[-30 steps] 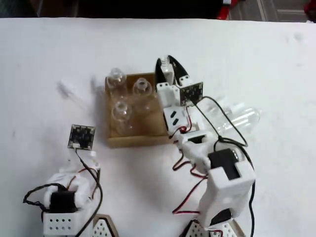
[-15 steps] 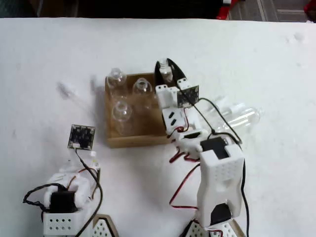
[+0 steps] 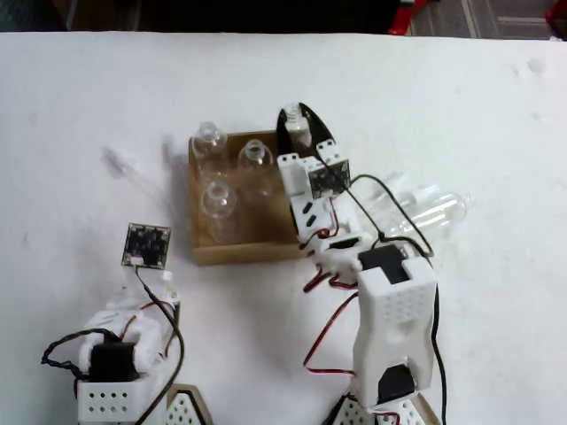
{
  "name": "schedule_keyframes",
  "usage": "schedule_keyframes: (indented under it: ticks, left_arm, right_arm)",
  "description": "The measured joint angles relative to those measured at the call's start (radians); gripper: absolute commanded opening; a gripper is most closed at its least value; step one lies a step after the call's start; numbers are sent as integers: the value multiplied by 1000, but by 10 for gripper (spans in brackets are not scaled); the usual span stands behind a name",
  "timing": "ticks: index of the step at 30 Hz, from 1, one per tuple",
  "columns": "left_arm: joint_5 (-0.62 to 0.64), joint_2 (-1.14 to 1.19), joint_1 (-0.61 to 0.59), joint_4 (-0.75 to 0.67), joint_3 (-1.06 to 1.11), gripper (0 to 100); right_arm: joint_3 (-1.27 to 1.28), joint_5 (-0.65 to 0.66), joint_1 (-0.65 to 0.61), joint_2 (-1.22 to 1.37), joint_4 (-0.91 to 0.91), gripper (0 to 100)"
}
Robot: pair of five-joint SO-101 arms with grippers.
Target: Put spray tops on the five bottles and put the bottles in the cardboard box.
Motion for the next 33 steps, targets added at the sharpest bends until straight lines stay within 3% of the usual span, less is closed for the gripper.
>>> schedule_keyframes:
  ticks: [28,33]
  left_arm:
    - [0,0,0,0,0,23]
    - [0,0,0,0,0,23]
  right_arm:
    - [20,0,-5,-2,41,24]
    - [20,0,-15,-2,41,148]
